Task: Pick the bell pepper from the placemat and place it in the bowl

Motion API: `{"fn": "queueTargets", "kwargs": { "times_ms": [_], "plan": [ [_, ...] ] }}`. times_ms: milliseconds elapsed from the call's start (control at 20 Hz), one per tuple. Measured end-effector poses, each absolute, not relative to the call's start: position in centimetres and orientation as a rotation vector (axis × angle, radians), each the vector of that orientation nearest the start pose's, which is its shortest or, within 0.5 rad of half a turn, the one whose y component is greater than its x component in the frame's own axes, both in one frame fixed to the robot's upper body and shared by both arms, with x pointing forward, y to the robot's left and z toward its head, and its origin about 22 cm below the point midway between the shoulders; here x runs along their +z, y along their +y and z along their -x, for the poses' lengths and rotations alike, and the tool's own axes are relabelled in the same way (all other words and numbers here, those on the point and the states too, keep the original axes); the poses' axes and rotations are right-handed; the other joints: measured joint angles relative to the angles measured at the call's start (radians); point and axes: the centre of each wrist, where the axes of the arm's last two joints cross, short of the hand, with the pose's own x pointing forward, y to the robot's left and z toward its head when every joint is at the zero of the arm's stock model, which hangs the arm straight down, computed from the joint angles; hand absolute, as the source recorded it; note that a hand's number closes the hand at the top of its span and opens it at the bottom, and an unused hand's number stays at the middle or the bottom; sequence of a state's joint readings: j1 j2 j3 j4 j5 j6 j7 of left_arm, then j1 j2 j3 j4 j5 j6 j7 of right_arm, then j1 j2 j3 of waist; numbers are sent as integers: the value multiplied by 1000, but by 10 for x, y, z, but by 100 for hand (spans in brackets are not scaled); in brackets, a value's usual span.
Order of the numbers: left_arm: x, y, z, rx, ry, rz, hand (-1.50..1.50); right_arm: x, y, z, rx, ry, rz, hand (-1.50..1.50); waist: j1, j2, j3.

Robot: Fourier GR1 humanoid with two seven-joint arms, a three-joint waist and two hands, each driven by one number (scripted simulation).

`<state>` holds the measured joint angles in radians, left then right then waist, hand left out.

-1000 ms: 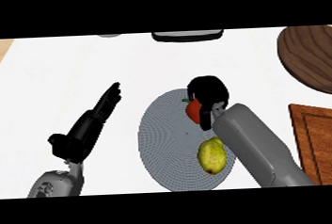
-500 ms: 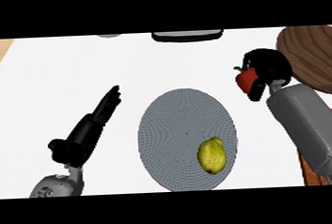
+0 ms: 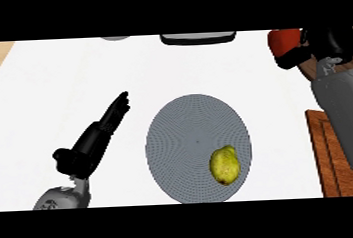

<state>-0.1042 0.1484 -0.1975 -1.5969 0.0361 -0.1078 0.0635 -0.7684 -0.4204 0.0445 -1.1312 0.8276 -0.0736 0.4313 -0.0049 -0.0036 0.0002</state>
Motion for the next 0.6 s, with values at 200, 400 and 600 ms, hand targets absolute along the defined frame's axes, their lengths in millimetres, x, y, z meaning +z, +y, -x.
{"fn": "queueTargets", "kwargs": {
  "times_ms": [200,400,600],
  "plan": [
    [35,200,-262,-381,-1591,166,0,181,-276,-401,542,-1389,1211,150,5,2,0],
    [30,200,-261,-384,-1593,175,0,174,-309,-411,517,-1332,1286,150,15,7,0],
    [31,199,-264,-393,-1594,185,0,169,-344,-414,513,-1279,1414,150,23,11,0]
  ]
}}
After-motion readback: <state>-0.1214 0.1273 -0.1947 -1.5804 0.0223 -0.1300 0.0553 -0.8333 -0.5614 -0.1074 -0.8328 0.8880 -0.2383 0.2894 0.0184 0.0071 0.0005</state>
